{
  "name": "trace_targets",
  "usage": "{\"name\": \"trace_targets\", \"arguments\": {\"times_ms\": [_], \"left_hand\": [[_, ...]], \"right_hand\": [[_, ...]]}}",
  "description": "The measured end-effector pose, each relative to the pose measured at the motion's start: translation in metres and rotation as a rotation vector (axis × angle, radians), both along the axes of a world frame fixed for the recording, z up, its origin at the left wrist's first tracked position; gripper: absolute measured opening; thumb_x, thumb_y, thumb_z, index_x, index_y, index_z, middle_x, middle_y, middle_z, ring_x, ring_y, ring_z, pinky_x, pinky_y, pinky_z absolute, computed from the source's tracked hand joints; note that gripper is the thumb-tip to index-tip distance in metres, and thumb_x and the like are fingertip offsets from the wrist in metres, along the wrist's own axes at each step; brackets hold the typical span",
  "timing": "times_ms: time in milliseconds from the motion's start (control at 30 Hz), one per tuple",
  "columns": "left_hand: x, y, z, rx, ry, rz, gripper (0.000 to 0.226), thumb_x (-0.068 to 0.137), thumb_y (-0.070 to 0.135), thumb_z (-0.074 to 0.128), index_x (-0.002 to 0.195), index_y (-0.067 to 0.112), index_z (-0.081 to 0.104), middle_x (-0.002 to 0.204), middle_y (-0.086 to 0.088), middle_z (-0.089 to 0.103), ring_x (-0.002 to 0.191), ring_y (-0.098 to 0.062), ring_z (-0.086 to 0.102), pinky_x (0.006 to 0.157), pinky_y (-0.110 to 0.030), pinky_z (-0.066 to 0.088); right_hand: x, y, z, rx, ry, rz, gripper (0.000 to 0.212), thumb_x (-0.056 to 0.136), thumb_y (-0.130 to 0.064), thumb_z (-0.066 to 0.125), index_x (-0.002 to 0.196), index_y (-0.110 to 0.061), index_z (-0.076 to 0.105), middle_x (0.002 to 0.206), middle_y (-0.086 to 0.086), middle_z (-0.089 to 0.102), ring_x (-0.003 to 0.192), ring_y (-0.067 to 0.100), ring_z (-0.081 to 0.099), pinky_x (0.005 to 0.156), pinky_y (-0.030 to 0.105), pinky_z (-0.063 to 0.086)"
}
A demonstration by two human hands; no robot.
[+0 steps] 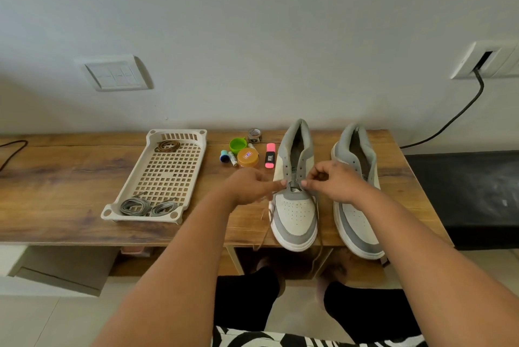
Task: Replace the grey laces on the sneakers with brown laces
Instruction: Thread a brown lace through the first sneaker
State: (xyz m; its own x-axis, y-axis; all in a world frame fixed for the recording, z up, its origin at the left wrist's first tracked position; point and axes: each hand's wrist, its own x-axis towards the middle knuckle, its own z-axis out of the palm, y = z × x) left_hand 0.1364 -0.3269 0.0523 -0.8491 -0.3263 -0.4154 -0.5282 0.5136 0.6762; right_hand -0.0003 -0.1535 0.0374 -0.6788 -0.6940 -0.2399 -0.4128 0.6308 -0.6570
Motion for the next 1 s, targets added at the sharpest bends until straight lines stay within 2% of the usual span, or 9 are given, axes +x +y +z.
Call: {"name": "trace_targets", "arguments": {"times_ms": [67, 167, 267, 433, 567, 700, 867, 1000], "left_hand": [[-0.006, 0.004, -0.011, -0.123, -0.004, -0.008, 0.041, 0.088, 0.056, 0.062, 0.092, 0.015, 0.062, 0.093, 0.001, 0.062, 0.088, -0.014, 0.056, 0.082, -0.032, 0.048], [-0.015, 0.010, -0.018, -0.129, 0.017, -0.036, 0.037, 0.089, 0.046, 0.067, 0.105, 0.013, 0.061, 0.100, -0.001, 0.062, 0.092, -0.015, 0.056, 0.082, -0.031, 0.049], [-0.020, 0.015, -0.022, -0.156, 0.032, -0.041, 0.027, 0.091, 0.039, 0.068, 0.098, 0.014, 0.060, 0.094, 0.000, 0.060, 0.086, -0.015, 0.054, 0.073, -0.027, 0.046], [-0.019, 0.014, -0.026, -0.127, 0.039, -0.048, 0.027, 0.089, 0.036, 0.071, 0.097, 0.010, 0.064, 0.094, -0.003, 0.062, 0.083, -0.013, 0.053, 0.075, -0.028, 0.047], [-0.019, 0.013, -0.022, -0.095, 0.025, -0.026, 0.025, 0.093, 0.032, 0.066, 0.097, 0.007, 0.066, 0.100, -0.011, 0.066, 0.085, -0.017, 0.056, 0.082, -0.035, 0.051], [-0.017, 0.012, -0.016, -0.081, 0.006, -0.019, 0.018, 0.092, 0.026, 0.067, 0.084, 0.011, 0.062, 0.086, -0.002, 0.061, 0.078, -0.013, 0.053, 0.067, -0.025, 0.045], [-0.017, 0.013, -0.011, -0.100, -0.022, -0.030, 0.020, 0.091, 0.023, 0.069, 0.077, 0.015, 0.057, 0.084, 0.000, 0.059, 0.078, -0.012, 0.052, 0.066, -0.024, 0.042], [-0.018, 0.015, -0.008, -0.136, -0.045, -0.049, 0.020, 0.091, 0.024, 0.069, 0.077, 0.016, 0.058, 0.085, -0.002, 0.060, 0.078, -0.013, 0.052, 0.071, -0.026, 0.043]], "right_hand": [[0.003, 0.001, 0.003, 0.117, -0.008, 0.060, 0.034, 0.080, -0.048, 0.075, 0.097, -0.021, 0.066, 0.091, -0.008, 0.061, 0.085, 0.009, 0.056, 0.064, 0.021, 0.040], [0.005, 0.000, 0.001, 0.214, -0.048, 0.089, 0.037, 0.080, -0.051, 0.074, 0.098, -0.019, 0.065, 0.095, -0.003, 0.062, 0.088, 0.012, 0.057, 0.071, 0.026, 0.044], [0.005, -0.001, 0.001, 0.222, -0.082, 0.114, 0.031, 0.087, -0.045, 0.068, 0.099, -0.016, 0.066, 0.100, 0.002, 0.064, 0.093, 0.018, 0.059, 0.082, 0.032, 0.048], [0.004, -0.003, -0.006, 0.203, -0.122, 0.074, 0.027, 0.091, -0.045, 0.064, 0.095, -0.018, 0.062, 0.097, 0.004, 0.067, 0.095, 0.022, 0.064, 0.093, 0.043, 0.053], [0.005, -0.003, -0.005, 0.151, -0.135, 0.018, 0.036, 0.082, -0.050, 0.072, 0.096, -0.018, 0.062, 0.093, 0.002, 0.069, 0.090, 0.019, 0.067, 0.090, 0.042, 0.055], [0.006, -0.004, -0.006, 0.136, -0.134, 0.032, 0.031, 0.084, -0.044, 0.072, 0.091, -0.015, 0.067, 0.093, 0.005, 0.069, 0.091, 0.021, 0.066, 0.091, 0.043, 0.055], [0.007, -0.003, -0.004, 0.132, -0.184, -0.023, 0.036, 0.080, -0.046, 0.075, 0.087, -0.012, 0.066, 0.080, 0.003, 0.068, 0.073, 0.016, 0.063, 0.072, 0.031, 0.054], [0.005, -0.002, -0.006, 0.086, -0.238, 0.016, 0.022, 0.086, -0.034, 0.073, 0.086, -0.013, 0.066, 0.085, 0.003, 0.068, 0.079, 0.015, 0.064, 0.082, 0.035, 0.056]]}}
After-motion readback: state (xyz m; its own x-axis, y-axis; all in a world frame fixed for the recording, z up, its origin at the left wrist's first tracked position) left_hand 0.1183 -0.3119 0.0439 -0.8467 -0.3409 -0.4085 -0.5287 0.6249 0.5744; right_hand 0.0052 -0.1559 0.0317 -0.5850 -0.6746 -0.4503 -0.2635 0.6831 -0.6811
